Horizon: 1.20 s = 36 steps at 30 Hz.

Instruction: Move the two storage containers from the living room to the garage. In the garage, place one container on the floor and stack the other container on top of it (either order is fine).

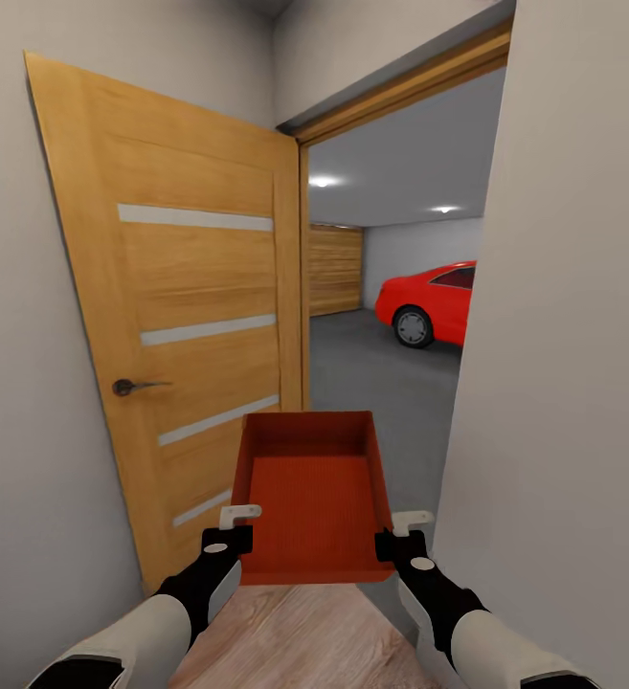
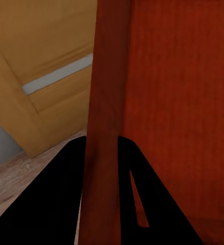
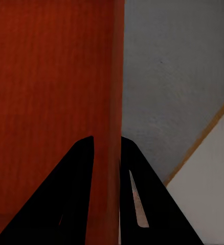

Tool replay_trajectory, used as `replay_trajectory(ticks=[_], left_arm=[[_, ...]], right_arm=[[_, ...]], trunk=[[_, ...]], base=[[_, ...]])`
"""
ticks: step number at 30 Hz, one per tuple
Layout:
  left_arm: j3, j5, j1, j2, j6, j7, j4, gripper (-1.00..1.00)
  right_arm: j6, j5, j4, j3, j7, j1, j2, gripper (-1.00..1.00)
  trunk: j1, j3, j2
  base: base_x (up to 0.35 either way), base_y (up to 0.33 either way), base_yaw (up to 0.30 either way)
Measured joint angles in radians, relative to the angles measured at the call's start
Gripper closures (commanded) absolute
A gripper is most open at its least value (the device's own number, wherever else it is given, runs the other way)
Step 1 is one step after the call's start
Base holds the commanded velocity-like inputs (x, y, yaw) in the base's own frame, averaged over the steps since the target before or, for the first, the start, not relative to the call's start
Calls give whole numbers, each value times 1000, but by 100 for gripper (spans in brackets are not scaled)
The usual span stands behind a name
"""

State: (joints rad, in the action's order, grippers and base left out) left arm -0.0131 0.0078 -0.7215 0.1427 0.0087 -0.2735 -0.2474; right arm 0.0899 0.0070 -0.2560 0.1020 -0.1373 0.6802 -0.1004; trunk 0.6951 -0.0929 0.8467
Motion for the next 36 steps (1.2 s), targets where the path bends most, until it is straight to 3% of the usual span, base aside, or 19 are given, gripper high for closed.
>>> replay_trajectory(ticks=[14,26,36], left_arm=[[-2,1,0,0,1,-1,0,100],[-1,0,0,0,1,-1,-1,100],[0,0,0,0,1,-1,0,100]], right_arm=[[0,0,0,0,0,0,0,100],[0,0,0,0,0,0,0,100],[-2,0,0,0,0,0,0,100]], trunk=[[0,0,0],[-1,0,0],[-1,0,0]], base=[[19,6,-223],[282,167,-10],[290,176,-209]])
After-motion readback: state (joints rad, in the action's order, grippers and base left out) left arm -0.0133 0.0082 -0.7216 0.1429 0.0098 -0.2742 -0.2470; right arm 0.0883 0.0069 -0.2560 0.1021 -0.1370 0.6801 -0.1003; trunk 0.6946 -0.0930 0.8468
